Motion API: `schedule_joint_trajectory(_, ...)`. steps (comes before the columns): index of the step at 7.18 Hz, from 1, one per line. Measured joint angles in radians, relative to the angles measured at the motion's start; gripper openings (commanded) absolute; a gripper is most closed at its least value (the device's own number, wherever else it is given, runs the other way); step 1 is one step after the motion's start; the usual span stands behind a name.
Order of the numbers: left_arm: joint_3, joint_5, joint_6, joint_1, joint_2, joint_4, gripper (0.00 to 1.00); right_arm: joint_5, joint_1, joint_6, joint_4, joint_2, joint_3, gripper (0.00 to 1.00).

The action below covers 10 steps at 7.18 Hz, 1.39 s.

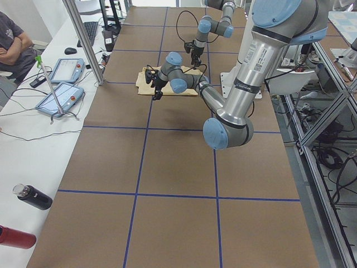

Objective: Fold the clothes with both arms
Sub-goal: 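Slide the right gripper along the shirt's side edge toward its far end, then press and tuck the shirt's far corner with the right gripper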

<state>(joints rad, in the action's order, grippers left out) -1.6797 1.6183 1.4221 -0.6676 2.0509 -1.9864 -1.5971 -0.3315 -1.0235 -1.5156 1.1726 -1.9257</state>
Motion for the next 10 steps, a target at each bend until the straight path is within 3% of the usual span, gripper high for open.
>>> schedule_joint_trajectory(2, 0.0, 0.0, 0.0, 0.001, 0.004, 0.0, 1.0, 0.002, -0.065, 0.074, -0.001, -0.013, 0.026, 1.0)
schedule_joint_trajectory(10, -0.001, 0.0, 0.0, 0.002, 0.008, 0.0, 1.0, 0.003, -0.181, 0.199, 0.025, -0.222, 0.364, 1.0)
